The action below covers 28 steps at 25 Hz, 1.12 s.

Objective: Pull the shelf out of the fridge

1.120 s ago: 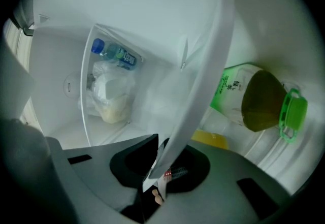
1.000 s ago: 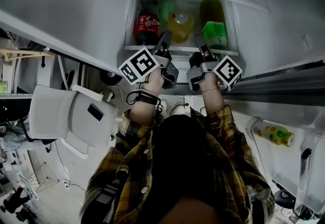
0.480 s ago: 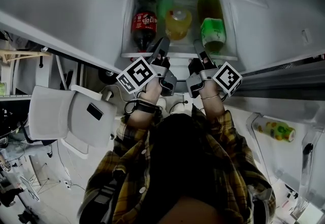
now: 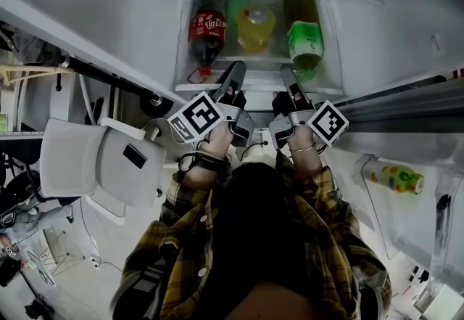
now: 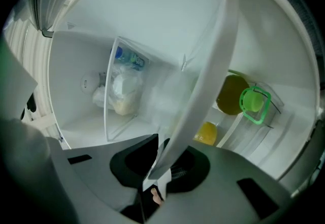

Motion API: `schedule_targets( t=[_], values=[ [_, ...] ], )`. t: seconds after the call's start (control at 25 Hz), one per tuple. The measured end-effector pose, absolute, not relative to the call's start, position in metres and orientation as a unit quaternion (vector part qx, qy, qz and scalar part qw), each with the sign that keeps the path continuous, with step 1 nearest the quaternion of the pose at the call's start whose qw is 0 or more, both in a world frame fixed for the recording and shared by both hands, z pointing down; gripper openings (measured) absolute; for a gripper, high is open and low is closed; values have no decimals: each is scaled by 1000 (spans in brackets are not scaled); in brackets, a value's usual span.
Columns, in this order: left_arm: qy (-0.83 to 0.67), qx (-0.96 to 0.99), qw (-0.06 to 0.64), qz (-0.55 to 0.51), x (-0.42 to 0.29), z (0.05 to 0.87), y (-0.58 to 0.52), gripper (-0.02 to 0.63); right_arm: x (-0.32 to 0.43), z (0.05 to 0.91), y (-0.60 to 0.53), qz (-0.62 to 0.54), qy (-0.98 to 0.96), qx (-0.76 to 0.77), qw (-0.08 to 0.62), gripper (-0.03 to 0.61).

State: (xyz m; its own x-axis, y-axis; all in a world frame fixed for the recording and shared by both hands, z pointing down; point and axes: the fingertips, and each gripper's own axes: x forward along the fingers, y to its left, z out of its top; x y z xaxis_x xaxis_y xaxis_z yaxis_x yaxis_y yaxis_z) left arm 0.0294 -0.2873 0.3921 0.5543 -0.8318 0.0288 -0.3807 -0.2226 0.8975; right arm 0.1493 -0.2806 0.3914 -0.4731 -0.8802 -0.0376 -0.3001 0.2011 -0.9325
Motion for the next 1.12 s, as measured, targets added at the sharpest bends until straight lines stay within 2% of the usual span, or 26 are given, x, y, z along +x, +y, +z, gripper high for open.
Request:
schedule_targets(
  t=[1.12],
  values=[
    [-388,750,473,-250,31,381,-217,63,151,378,-212,-470,726,-401,302,58]
  ],
)
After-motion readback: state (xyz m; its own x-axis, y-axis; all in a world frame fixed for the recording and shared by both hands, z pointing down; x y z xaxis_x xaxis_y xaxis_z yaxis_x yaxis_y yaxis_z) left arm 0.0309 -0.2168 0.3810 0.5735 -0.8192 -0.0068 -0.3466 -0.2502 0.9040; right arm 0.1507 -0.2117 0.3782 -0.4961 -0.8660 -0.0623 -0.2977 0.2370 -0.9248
